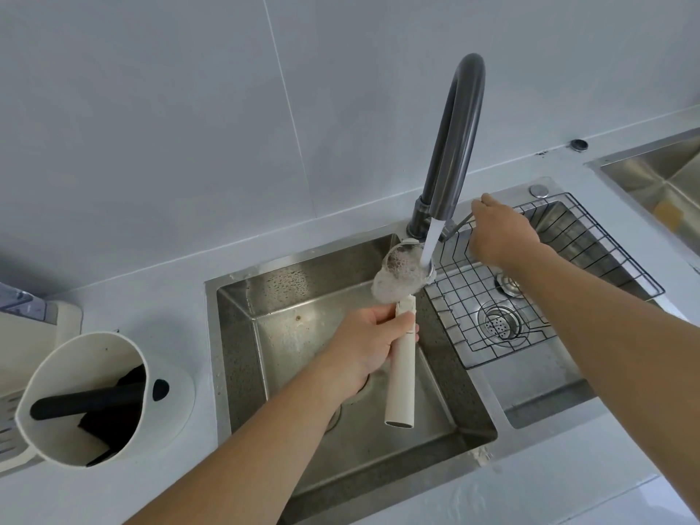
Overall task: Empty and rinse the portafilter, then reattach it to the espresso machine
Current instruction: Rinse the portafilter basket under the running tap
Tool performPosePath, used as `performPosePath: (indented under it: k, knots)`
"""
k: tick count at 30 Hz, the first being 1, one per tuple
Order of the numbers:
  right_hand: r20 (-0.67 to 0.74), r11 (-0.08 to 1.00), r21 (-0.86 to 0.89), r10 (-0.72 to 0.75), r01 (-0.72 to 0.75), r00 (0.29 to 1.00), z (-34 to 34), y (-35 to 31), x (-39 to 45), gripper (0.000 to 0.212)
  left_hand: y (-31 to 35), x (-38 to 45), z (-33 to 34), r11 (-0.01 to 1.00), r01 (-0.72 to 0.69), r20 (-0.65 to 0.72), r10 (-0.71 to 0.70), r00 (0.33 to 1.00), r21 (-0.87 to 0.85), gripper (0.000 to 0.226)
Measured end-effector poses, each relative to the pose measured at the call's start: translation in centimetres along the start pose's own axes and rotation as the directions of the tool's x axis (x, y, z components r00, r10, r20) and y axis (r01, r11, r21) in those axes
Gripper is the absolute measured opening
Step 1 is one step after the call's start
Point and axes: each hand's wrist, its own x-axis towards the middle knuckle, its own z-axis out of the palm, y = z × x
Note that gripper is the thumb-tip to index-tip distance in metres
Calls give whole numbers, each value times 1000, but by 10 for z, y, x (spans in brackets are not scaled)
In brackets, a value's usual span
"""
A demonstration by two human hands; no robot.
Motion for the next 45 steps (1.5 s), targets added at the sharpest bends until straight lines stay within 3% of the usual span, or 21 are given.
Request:
performPosePath:
  k: [4,13,21,26,35,45]
  knots:
    - [-10,1000,1,-18,18,1000,-1,2,3,28,-1,1,3,994,66,56,-62,997,-84,14]
    - [18,1000,-16,-7,7,1000,-1,4,5,43,6,-3,5,967,158,79,-145,986,-198,22]
    - [13,1000,-14,8,-8,1000,-3,3,3,44,2,-8,-11,992,128,1,-128,992,19,8]
    - [6,1000,-8,-3,3,1000,-3,3,2,38,-6,-8,-19,992,87,-25,-85,996,96,18]
    - [22,1000,-18,10,-10,1000,-6,2,-2,44,-14,-6,-8,993,77,36,-74,997,-86,13]
    - [34,1000,-14,17,-16,999,-8,3,-3,46,-14,1,2,949,204,76,-191,979,-239,21]
